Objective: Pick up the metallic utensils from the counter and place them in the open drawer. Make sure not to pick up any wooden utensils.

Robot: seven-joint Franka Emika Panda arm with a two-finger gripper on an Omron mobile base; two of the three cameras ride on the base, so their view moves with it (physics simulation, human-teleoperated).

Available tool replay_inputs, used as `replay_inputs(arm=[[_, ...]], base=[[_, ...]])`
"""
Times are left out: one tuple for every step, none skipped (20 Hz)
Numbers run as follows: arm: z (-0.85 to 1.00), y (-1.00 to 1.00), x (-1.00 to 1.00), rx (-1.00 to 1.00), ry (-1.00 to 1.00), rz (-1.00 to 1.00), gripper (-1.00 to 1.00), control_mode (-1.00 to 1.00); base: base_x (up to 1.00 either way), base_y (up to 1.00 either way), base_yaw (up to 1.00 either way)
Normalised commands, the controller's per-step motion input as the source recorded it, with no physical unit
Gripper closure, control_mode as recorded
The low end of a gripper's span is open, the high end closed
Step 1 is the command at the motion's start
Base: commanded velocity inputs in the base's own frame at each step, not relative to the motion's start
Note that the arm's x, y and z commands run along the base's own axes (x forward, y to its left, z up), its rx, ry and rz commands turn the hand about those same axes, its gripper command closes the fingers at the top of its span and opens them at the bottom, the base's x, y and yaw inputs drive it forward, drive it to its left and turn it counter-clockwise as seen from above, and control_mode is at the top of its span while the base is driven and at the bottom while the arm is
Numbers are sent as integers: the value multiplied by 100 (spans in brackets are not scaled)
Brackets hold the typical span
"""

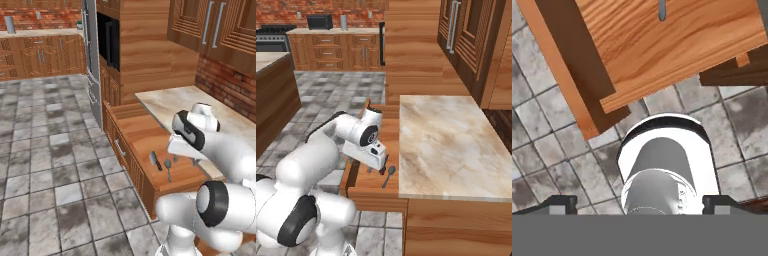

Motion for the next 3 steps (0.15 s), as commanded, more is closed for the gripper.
replay_inputs(arm=[[93,36,-72,-5,0,0,-100,-100],[80,35,-74,-13,0,0,-100,-100],[71,36,-76,-17,-2,0,-100,-100]], base=[[0,0,0],[0,0,0],[0,0,0]])
